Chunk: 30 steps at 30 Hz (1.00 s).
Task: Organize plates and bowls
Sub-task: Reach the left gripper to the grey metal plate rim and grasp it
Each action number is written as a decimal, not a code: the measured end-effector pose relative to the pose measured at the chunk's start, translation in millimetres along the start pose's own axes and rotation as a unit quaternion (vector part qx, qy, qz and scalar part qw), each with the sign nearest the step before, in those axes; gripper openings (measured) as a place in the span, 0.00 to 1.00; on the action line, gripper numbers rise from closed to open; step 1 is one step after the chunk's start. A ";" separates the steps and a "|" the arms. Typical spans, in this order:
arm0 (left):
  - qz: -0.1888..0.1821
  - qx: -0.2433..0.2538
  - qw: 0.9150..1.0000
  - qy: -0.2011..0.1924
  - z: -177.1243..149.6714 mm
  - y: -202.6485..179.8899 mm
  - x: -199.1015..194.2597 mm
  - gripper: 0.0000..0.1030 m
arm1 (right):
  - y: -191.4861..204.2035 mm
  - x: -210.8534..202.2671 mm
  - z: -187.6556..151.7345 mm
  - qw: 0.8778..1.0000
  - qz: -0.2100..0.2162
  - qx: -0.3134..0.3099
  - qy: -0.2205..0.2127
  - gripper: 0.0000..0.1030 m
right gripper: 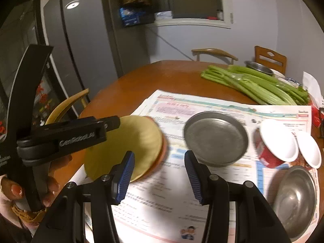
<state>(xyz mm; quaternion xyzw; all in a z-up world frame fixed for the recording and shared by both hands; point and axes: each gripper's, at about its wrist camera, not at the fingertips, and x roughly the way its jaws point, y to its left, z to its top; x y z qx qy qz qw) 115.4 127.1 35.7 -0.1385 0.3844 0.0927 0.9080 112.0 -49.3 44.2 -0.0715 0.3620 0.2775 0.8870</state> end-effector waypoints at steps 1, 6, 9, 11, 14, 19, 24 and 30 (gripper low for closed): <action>-0.001 0.003 1.000 -0.001 1.4 -3.6 -0.3 0.53 | -6.0 -3.5 1.3 1.000 -0.003 0.007 -0.005 0.49; -0.013 0.022 1.000 -0.001 9.7 -26.7 1.2 0.53 | -31.3 -14.1 5.8 0.999 -0.016 0.033 -0.020 0.49; -0.019 0.030 0.999 0.001 13.5 -37.7 3.9 0.53 | -48.0 -18.1 7.3 0.998 -0.026 0.051 -0.025 0.49; -0.021 0.035 0.999 0.005 15.7 -44.2 8.1 0.53 | -59.6 -18.3 8.0 0.997 -0.035 0.062 -0.025 0.49; -0.024 0.043 0.999 0.012 19.0 -53.0 16.2 0.53 | -74.4 -16.6 7.9 0.996 -0.044 0.080 -0.022 0.49; -0.033 0.054 0.997 0.037 26.3 -71.3 39.9 0.58 | -94.7 -7.4 5.7 0.993 -0.050 0.109 -0.011 0.49; -0.028 0.074 0.995 0.061 35.5 -87.8 70.8 0.59 | -108.0 11.5 3.2 0.990 -0.062 0.129 0.012 0.49; -0.027 0.083 0.992 0.091 44.6 -95.9 103.6 0.59 | -115.3 39.4 0.7 0.985 -0.073 0.151 0.046 0.49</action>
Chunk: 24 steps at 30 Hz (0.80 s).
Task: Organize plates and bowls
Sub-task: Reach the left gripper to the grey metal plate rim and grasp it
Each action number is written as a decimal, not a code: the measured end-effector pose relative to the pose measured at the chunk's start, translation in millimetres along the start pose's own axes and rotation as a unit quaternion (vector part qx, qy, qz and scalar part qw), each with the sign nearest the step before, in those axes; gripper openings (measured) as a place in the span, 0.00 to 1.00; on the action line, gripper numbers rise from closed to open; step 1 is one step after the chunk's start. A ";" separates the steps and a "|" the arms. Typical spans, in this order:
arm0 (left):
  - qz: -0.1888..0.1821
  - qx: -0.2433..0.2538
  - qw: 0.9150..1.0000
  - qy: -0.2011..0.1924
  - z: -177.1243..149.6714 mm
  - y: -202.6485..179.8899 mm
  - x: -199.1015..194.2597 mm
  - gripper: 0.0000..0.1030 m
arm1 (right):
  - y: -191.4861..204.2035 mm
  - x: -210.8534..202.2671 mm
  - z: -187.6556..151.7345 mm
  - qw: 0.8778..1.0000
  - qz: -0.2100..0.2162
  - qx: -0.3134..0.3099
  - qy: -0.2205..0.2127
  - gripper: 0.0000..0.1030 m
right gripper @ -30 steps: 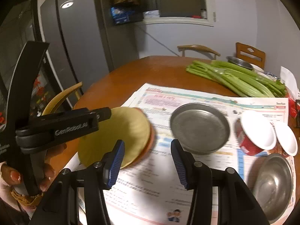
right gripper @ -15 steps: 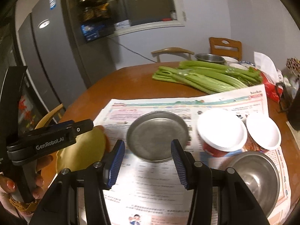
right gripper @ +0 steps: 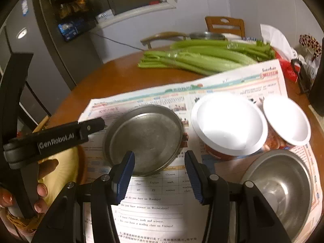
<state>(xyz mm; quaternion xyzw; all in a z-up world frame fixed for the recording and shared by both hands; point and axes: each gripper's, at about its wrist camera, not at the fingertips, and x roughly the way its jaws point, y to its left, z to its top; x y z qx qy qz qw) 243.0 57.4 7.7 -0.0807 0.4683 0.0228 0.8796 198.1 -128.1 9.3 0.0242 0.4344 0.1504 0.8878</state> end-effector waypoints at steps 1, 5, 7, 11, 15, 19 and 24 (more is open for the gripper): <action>0.000 -0.001 1.000 0.003 1.7 -0.2 3.7 0.59 | 0.3 3.7 0.8 1.000 -0.002 0.001 0.004 0.49; 0.003 0.006 1.000 0.019 5.7 -4.4 21.0 0.59 | 0.1 14.9 4.4 1.000 -0.020 0.001 0.016 0.49; 0.000 0.006 1.000 0.029 5.8 -5.2 29.1 0.59 | -1.0 21.3 6.2 0.999 -0.025 0.005 0.026 0.49; -0.003 0.008 0.999 0.041 7.2 -6.8 40.2 0.59 | -1.9 31.3 8.9 0.999 -0.029 0.008 0.037 0.49; -0.007 0.006 0.999 0.049 7.9 -7.7 47.2 0.59 | 1.0 41.0 9.7 0.998 -0.029 0.003 0.050 0.49; -0.015 0.005 0.998 0.057 8.3 -6.6 52.5 0.59 | 4.2 49.7 10.2 0.998 -0.021 -0.001 0.062 0.49; -0.033 0.008 0.997 0.063 8.2 -8.3 57.1 0.40 | 7.3 55.9 10.4 0.998 -0.016 -0.012 0.062 0.50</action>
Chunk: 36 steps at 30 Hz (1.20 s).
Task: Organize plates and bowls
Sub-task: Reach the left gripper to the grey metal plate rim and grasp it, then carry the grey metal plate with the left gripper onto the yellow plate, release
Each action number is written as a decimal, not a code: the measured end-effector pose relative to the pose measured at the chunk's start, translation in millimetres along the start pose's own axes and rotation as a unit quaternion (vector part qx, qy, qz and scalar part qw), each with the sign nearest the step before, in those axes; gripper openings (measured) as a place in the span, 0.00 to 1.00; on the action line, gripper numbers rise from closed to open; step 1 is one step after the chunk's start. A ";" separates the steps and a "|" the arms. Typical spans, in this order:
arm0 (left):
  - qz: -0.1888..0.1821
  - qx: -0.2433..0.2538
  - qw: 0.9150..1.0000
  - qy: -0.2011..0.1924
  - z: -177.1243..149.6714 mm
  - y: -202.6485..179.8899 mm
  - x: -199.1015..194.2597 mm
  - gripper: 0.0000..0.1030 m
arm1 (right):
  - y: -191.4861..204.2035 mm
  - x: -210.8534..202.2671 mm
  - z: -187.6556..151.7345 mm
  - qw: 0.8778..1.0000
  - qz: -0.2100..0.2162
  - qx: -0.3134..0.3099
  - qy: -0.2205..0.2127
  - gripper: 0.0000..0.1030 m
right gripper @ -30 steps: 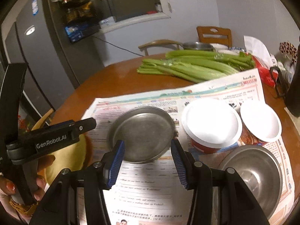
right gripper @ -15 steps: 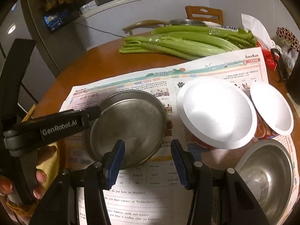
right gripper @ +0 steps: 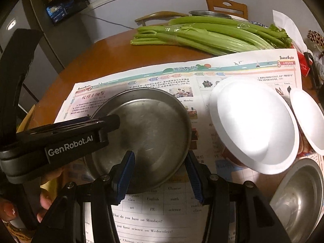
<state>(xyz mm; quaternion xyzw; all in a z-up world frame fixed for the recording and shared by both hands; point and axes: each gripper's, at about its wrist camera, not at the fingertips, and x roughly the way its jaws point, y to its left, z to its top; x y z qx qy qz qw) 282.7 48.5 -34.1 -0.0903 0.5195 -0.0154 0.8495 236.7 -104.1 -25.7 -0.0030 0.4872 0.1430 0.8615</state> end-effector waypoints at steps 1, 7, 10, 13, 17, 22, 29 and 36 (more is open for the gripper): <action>0.001 0.002 1.000 0.001 -1.0 -0.9 0.0 0.40 | 0.4 0.3 -0.2 1.000 0.004 -0.001 -0.001 0.51; 0.004 0.005 1.000 -0.009 -5.0 -1.5 -9.9 0.40 | 3.1 -4.8 -1.9 1.000 0.003 -0.014 -0.010 0.51; 0.001 0.004 1.000 -0.021 -7.0 -0.4 -23.1 0.40 | 6.1 -14.7 -2.8 1.000 0.010 -0.018 -0.019 0.51; -0.004 0.000 0.999 -0.036 -10.6 2.1 -39.0 0.40 | 10.1 -26.7 -4.0 0.999 0.017 -0.022 -0.030 0.51; -0.010 -0.007 0.998 -0.055 -19.1 4.9 -62.7 0.40 | 17.5 -48.0 -6.9 0.998 0.027 -0.032 -0.047 0.51; -0.009 -0.011 0.997 -0.082 -32.5 8.4 -99.2 0.40 | 30.2 -77.5 -11.8 0.996 0.038 -0.045 -0.073 0.51; -0.002 -0.024 0.993 -0.115 -52.0 28.0 -146.6 0.40 | 57.6 -113.1 -19.1 0.990 0.057 -0.075 -0.104 0.51; 0.014 -0.047 0.991 -0.126 -79.5 56.1 -170.1 0.40 | 90.1 -126.3 -33.7 0.985 0.076 -0.108 -0.109 0.51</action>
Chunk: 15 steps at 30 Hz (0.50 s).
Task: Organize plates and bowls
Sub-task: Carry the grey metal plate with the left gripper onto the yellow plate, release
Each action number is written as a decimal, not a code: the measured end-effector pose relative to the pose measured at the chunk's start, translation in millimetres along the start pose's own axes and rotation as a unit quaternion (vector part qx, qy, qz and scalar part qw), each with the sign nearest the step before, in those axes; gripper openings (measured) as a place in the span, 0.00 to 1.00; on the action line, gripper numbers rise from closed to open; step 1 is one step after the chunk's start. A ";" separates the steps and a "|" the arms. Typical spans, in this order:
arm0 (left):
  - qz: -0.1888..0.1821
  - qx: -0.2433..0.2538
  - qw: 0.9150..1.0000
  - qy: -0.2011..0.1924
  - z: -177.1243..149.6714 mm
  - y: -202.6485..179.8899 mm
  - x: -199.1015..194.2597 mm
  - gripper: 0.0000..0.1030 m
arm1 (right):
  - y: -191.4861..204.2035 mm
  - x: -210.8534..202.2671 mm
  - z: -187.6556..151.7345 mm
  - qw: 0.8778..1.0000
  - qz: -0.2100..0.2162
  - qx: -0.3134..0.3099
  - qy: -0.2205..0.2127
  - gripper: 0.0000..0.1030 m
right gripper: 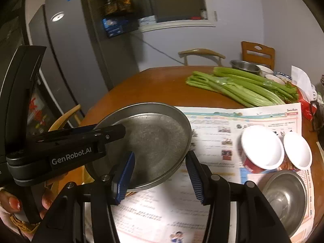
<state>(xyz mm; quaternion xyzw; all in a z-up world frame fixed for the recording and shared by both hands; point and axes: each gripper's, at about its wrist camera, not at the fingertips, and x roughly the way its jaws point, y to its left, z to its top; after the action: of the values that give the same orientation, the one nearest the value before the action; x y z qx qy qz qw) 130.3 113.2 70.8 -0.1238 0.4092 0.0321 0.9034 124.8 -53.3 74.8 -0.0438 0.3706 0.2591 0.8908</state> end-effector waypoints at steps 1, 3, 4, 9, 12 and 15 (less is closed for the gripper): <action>0.001 -0.003 1.000 -0.001 -2.6 3.9 -1.8 0.40 | 3.3 -0.3 -0.7 1.000 0.002 -0.003 0.000 0.51; 0.004 -0.011 1.000 0.001 -8.4 11.4 -4.7 0.40 | 12.3 -0.4 -2.6 1.000 0.008 -0.011 0.003 0.51; 0.006 -0.014 1.000 0.000 -12.1 16.0 -5.8 0.40 | 14.5 0.3 -3.3 1.000 0.010 -0.013 0.004 0.51; 0.014 -0.036 0.999 0.007 -31.3 34.3 -2.6 0.40 | 29.9 7.0 -13.4 0.999 0.018 -0.032 0.017 0.51; 0.022 -0.042 0.999 0.014 -39.4 40.8 2.9 0.40 | 35.3 18.1 -18.9 0.998 0.020 -0.043 0.029 0.51; 0.029 -0.047 0.998 0.020 -45.9 46.6 8.2 0.40 | 38.0 26.7 -24.8 0.998 0.025 -0.046 0.041 0.51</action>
<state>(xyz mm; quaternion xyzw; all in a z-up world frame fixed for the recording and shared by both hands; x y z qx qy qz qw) 94.8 146.4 26.4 -0.1547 0.4285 0.0754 0.8870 105.9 -15.8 43.0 -0.0864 0.3959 0.2957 0.8651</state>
